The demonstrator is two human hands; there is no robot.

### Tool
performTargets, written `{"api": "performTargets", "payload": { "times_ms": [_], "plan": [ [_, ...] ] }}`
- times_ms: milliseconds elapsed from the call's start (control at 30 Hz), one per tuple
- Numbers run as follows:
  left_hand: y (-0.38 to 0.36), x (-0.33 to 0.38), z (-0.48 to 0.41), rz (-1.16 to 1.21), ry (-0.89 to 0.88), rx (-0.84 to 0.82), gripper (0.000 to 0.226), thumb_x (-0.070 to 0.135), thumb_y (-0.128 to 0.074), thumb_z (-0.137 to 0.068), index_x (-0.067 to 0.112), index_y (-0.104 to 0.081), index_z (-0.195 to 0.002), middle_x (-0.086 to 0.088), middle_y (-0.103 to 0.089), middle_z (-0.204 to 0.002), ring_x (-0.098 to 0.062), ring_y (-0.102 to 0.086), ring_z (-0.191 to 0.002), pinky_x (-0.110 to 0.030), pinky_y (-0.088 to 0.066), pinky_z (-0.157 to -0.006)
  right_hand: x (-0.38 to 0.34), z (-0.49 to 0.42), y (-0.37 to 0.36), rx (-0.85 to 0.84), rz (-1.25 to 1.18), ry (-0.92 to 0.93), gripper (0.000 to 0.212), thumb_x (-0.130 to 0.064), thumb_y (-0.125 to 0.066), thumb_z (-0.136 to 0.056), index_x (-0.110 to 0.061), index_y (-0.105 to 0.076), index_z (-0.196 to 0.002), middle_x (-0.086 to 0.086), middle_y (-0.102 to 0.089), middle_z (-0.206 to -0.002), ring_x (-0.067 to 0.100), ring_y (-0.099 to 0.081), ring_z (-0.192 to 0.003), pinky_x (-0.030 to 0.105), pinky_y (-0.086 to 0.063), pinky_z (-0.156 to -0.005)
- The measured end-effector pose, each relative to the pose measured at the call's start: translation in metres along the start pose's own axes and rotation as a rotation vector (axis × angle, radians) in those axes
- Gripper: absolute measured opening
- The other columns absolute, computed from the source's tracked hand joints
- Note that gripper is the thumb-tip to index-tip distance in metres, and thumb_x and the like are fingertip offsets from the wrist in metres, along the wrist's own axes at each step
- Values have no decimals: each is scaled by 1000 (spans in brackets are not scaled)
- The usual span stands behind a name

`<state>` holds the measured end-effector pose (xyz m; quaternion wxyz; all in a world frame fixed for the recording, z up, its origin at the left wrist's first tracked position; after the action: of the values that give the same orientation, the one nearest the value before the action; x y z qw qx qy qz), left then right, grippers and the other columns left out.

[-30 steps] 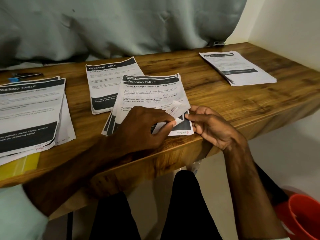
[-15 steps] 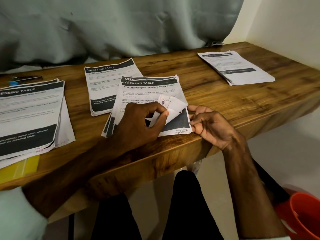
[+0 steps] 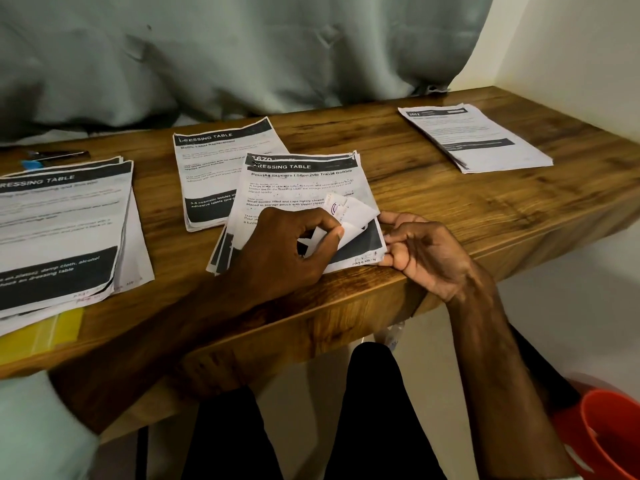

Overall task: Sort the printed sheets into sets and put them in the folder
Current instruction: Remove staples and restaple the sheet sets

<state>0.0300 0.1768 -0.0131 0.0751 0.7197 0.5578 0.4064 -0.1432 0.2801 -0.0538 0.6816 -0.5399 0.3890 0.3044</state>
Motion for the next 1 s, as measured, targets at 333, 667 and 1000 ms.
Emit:
{"api": "performTargets", "payload": {
  "times_ms": [333,667,1000],
  "plan": [
    [-3,-4,0,-38,-26,-29,9,18,-72,-94,10,-75,-91,3,-75,-85,-8,-70,-80,-24,-56,-65,1,-5,3,-51,35,26,48,-1,-52,-87,7,-57,-134,23,-68,-118,25,-75,-89,31,-64,-75],
    [-3,-2,2,-42,-19,-47,10,19,-71,-93,11,-77,-92,3,-76,-87,-8,-70,-83,-25,-55,-65,1,-4,-3,28,163,18,33,0,-49,-101,7,-55,-133,14,-76,-106,11,-75,-73,16,-58,-57],
    [-4,-1,2,-55,-13,-52,12,23,-70,-94,14,-78,-94,8,-77,-89,-5,-70,-82,-25,-57,-65,1,-3,-5,25,188,14,35,-3,-52,-99,4,-57,-133,16,-72,-119,13,-75,-84,15,-58,-60]
  ]
}}
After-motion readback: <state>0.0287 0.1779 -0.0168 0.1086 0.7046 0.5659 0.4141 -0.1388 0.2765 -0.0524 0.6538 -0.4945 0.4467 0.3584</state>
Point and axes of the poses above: each hand's wrist, its own z-axis away from the middle knuckle, its own y-axis out of the back of the hand, x = y × z, the point moved 4 cm from there along -z, towards the middle knuckle
